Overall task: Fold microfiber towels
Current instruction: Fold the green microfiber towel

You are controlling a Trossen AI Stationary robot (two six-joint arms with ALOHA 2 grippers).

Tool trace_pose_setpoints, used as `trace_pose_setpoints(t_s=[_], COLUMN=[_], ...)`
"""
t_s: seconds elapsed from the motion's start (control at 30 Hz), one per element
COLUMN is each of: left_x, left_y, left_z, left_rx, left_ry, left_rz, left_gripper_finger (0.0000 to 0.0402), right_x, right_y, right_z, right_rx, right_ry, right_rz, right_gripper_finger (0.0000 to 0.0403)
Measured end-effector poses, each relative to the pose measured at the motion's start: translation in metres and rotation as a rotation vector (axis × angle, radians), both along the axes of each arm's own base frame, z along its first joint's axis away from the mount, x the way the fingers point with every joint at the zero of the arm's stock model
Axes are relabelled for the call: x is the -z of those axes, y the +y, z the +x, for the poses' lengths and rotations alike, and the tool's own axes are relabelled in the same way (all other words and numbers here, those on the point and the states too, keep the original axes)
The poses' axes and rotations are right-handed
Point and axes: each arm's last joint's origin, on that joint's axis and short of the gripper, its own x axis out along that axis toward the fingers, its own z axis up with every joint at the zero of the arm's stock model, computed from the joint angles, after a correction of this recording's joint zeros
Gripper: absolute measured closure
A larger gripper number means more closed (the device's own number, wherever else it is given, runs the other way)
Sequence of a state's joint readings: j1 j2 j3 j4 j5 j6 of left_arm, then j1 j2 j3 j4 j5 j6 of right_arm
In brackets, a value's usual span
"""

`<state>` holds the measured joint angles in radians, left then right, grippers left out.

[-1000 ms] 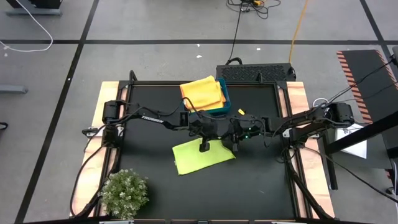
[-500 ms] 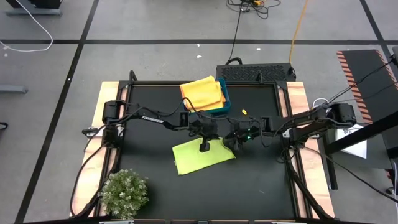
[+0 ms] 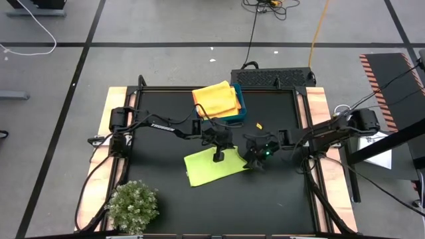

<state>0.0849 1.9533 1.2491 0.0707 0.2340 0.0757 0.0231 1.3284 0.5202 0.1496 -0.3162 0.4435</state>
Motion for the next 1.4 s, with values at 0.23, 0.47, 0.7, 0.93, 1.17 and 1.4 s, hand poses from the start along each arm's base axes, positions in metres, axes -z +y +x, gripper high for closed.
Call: trace_pose_setpoints(t_s=[0.23,0.47,0.7,0.93,1.17,1.4], left_x=[-0.001,-0.003,-0.005,-0.006,-0.006,-0.007], left_y=[0.001,0.002,0.009,0.014,0.014,0.017], left_z=[0.001,0.002,0.002,0.003,0.003,0.002], left_rx=[-0.023,-0.027,-0.065,-0.087,-0.091,-0.172], left_ry=[-0.013,-0.036,-0.050,-0.059,-0.058,-0.059], left_rz=[0.014,0.014,-0.001,-0.016,-0.022,-0.010], left_gripper_finger=[0.0399,0.0399,0.0397,0.0397,0.0396,0.0393], right_x=[0.018,0.039,0.048,0.050,0.041,0.029], right_y=[-0.002,-0.003,0.001,0.002,0.000,-0.002], right_z=[-0.010,-0.028,-0.040,-0.044,-0.048,-0.059], right_rx=[0.136,0.220,0.196,0.161,0.151,0.164], right_ry=[0.036,0.043,0.010,0.018,-0.011,-0.009], right_rz=[0.008,0.017,0.016,-0.015,-0.036,-0.062], right_gripper_finger=[0.0153,0.0157,0.0244,0.0388,0.0400,0.0402])
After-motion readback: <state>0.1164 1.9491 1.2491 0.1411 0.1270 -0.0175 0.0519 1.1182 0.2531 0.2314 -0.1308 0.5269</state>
